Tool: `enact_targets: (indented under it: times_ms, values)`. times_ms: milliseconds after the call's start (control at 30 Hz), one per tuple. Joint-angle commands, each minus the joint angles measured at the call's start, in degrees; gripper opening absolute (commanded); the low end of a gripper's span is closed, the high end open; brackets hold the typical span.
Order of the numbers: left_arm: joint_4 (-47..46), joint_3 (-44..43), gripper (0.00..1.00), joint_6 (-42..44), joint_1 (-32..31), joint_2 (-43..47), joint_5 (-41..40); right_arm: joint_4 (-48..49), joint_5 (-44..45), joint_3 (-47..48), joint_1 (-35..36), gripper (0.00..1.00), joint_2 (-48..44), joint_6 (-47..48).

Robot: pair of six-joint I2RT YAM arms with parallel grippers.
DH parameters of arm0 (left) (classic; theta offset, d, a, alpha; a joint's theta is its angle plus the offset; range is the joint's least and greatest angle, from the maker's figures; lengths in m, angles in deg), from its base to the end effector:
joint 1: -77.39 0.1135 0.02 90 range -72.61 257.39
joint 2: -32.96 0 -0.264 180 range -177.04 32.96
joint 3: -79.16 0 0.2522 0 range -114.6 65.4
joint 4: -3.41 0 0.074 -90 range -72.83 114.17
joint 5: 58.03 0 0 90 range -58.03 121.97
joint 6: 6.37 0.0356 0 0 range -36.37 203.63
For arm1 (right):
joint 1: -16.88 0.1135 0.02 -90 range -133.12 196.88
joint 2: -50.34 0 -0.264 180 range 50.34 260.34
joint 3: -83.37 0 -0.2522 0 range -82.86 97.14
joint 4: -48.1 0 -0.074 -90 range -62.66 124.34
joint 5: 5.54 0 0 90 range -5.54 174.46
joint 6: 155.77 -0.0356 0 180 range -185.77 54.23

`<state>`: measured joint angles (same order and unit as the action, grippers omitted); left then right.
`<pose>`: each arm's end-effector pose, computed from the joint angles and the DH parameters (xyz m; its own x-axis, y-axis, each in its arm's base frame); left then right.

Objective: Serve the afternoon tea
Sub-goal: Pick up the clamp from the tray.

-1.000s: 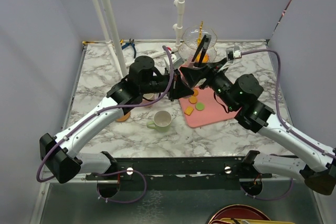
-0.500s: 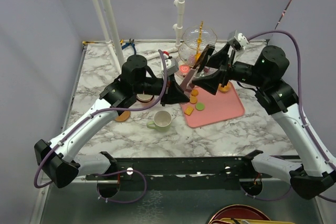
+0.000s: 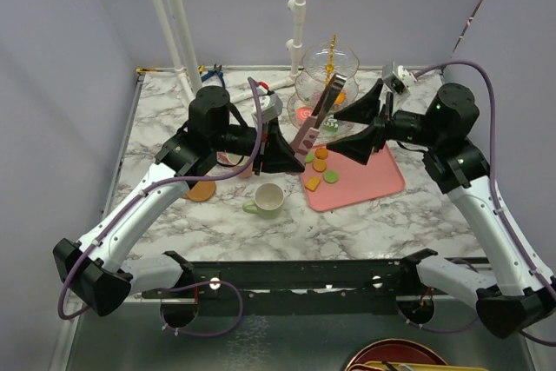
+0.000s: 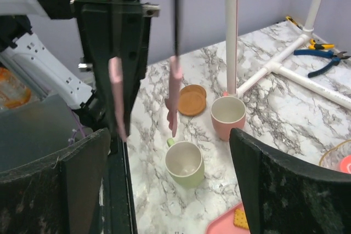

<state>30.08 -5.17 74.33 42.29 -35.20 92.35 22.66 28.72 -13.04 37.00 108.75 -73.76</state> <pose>0.1901 -0.1714 0.4121 -0.3061 0.1175 -0.9447 0.9465 -0.0690 -0.3152 0.1814 0.0978 0.4453 -0.1390 0.0324 -0.9898 -0.9597 0.2421 0.1427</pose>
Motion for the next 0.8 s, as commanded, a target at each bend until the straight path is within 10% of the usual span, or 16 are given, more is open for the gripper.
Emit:
enact_targets:
  times_ms: [0,567,767]
  values:
    - [-1.01,-0.63,0.0,-1.43,0.02,0.92,7.54,14.27,1.32,-1.52,-0.52,0.92,3.19,-11.04]
    - [-1.54,-4.44,0.0,-2.74,-0.92,-2.85,8.65,35.54,-2.41,-6.93,2.18,0.83,7.77,-25.2]
    - [-2.26,-5.38,0.0,-3.46,-2.42,-3.73,8.11,33.37,7.79,-6.27,5.06,0.56,10.1,-22.93]
